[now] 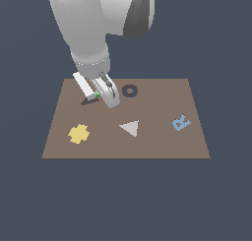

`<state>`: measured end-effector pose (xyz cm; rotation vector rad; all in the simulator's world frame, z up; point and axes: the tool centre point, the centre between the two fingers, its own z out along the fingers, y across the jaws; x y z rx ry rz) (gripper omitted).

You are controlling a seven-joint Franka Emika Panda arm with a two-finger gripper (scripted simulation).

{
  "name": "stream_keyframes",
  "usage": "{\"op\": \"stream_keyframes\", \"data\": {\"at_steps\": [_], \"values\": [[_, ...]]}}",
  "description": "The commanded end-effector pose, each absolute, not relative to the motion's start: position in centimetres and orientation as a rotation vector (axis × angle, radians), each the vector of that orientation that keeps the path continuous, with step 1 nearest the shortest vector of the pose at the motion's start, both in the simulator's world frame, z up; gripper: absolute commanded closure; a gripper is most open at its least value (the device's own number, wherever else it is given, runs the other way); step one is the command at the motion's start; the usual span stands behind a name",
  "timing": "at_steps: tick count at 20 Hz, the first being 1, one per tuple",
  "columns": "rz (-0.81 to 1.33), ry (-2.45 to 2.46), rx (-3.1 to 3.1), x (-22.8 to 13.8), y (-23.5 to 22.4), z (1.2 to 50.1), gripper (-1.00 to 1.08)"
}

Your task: Insert a designated object into the corresponding slot on a board.

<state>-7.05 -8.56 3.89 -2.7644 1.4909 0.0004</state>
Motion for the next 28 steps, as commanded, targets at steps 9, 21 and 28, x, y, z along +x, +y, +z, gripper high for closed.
{"op": "stream_keyframes", "data": {"at_steps": [9,21,28], "values": [[0.001,1.375,-2.823,-5.3,-13.0,4.0,1.08],[0.0,1.365,-2.829,-5.0,-13.4,3.7,1.08],[-0.001,1.365,-2.83,-5.0,-13.4,3.0,-0.92]]}}
